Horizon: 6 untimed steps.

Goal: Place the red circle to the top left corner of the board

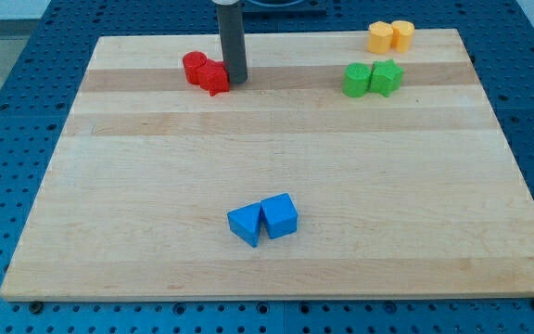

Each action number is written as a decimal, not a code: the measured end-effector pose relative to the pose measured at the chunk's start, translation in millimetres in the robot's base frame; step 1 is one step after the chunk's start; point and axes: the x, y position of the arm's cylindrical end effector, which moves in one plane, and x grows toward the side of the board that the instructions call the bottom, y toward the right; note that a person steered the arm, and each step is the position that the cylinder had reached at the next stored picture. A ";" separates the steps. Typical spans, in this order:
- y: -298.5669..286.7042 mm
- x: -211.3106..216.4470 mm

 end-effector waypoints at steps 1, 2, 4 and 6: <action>0.4 0.0; 6.5 0.0; 58.0 -12.7; 45.0 11.5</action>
